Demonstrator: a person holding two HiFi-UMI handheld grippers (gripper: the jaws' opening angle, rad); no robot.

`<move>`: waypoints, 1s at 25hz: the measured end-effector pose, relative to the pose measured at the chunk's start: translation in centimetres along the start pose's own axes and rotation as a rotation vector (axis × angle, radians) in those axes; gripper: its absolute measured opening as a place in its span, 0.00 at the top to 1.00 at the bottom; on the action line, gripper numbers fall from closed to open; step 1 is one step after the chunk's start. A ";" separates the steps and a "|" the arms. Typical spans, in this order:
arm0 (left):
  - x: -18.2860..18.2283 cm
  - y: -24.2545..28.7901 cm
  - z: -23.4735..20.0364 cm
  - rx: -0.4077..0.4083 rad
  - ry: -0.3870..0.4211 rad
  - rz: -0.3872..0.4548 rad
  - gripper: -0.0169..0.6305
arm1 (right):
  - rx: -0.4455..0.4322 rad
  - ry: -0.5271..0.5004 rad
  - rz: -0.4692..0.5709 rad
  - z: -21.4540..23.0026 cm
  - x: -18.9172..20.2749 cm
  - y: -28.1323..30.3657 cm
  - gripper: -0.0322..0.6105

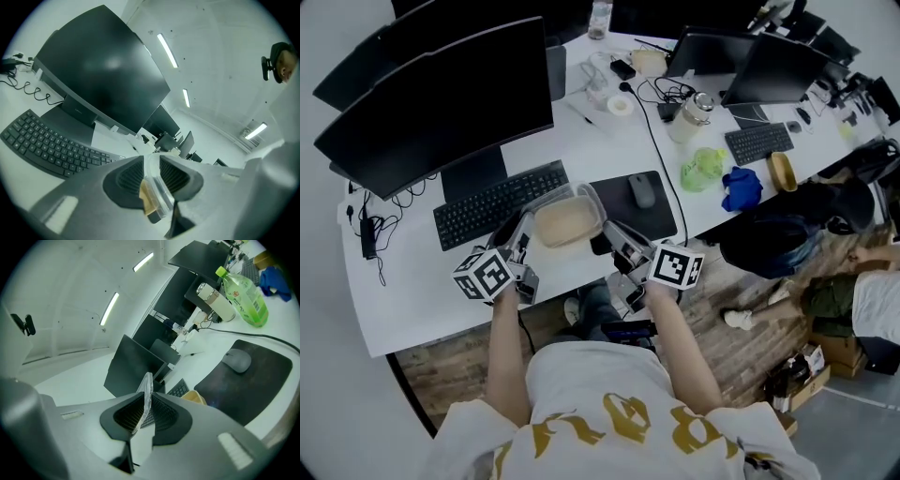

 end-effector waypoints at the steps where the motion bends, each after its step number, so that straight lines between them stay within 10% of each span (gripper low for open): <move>1: 0.0 -0.2 0.1 -0.003 0.002 0.005 0.81 | -0.007 0.001 0.001 -0.1 0.1 -0.1 0.84; 25: -0.9 -2.6 -1.1 -0.048 -0.023 0.048 0.81 | -0.070 0.012 -0.024 -1.7 1.1 1.4 0.85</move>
Point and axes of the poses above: the fingertips, and each gripper's own axes: y forward along the fingers, z to its right, x out of its underside, the point moved 2 cm from there along -y, backward along the fingers, and after that the axes turned 15 degrees about -x, right-handed, at the moved point
